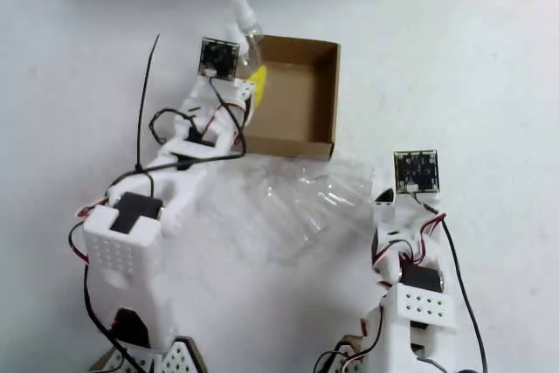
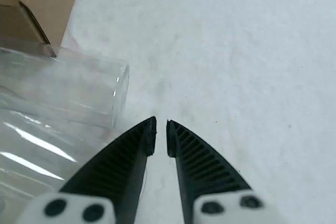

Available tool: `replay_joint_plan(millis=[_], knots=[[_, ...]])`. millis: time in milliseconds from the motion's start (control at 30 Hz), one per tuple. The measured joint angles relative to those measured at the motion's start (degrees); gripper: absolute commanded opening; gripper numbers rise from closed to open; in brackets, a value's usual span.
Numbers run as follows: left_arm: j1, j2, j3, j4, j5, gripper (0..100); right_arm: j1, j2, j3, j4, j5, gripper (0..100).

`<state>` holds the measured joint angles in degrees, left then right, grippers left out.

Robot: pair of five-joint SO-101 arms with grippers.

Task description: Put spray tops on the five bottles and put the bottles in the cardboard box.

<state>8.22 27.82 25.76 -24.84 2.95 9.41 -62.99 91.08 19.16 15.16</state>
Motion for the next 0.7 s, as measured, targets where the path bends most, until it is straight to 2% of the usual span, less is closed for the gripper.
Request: replay_joint_plan(millis=[200, 700], knots=[[-0.1, 0.0, 0.0, 0.0, 0.0, 37, 0.0, 0.0, 0.0, 0.0, 0.0, 1.8], [-1.1, 0.0, 0.0, 0.0, 0.0, 44, 0.0, 0.0, 0.0, 0.0, 0.9, 1.8]])
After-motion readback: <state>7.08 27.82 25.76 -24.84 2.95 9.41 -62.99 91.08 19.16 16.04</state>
